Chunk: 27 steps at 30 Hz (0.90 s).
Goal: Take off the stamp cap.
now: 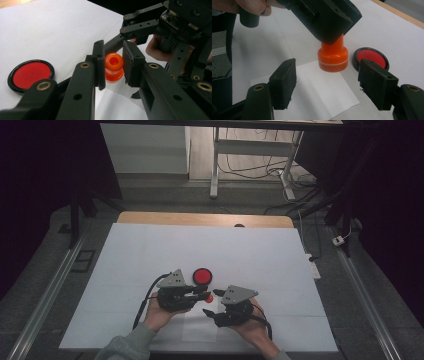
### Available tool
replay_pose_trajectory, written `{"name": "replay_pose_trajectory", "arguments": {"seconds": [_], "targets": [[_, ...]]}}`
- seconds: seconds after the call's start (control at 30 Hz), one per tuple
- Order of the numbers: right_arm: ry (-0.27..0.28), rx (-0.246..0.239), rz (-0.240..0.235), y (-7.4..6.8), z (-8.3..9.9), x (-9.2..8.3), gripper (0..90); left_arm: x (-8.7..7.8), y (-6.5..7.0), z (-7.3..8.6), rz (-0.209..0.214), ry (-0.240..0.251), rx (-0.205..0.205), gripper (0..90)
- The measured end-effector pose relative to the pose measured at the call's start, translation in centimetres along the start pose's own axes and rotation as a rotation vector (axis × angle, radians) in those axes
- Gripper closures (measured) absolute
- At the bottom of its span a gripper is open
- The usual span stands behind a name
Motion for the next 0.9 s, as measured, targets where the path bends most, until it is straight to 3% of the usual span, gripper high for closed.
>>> {"name": "replay_pose_trajectory", "arguments": {"seconds": [0.9], "targets": [[-0.01,-0.027,0.055,0.23,-0.09,0.49,54.3,-0.01,0.08,-0.06,0.004,0.003,0.003,72.9]]}}
Point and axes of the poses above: each handheld gripper's, and its own axes: x roughly forward along the jaws, z roughly out of its underside, y roughly to its right, the point moved 8 cm from there along x, roughly forward along the jaws, and after that the axes turned 6 degrees about z, right-handed, at the moved point
